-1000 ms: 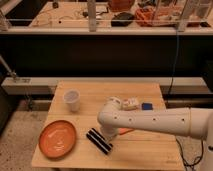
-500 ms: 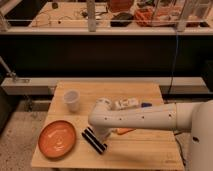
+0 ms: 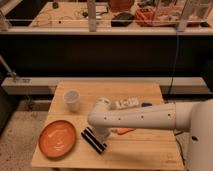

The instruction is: Push the eraser across the table

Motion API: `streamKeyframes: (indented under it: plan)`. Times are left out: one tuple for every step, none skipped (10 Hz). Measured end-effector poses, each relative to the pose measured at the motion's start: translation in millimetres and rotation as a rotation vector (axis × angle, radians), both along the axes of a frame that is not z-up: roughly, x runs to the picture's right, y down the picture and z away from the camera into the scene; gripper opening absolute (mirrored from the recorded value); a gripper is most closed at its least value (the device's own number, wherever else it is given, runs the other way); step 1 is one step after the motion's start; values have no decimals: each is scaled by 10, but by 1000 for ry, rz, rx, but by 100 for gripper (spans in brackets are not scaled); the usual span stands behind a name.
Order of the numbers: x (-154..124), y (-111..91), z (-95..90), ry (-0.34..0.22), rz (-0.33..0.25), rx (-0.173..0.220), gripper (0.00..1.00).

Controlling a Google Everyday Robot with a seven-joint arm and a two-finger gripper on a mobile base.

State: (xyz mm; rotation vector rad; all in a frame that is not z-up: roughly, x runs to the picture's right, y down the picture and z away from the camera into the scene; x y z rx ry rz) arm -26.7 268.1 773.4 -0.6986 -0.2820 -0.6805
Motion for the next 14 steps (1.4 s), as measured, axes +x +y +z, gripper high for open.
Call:
streamKeyframes:
  plan:
    - [-44,-6,6,-4,-3,1,2]
    - [-42,-19,-6,-4,-2,2,2]
    - [-36,-19,-9,-3,-3,1,2]
    - [-35,-19,-8,-3,-2,1,2]
    - [-70,-19,15,-6,-9,2,2]
    - [-125,-24,34,-11,-15,4,2]
    - [-112,-36,23,-10,-11,5,2]
    - [-110,-42,16,-9,-11,4,2]
    - [-111,-42,13,-9,-12,4,2]
    - [-116,-42,24,-9,-14,4,2]
    - [-167,-43,48,-15,-20,6,2]
    - [-174,-46,46,-16,-20,7,2]
    - [-178,-57,34,-16,-20,7,2]
    - [-171,-62,32,-15,-19,8,2]
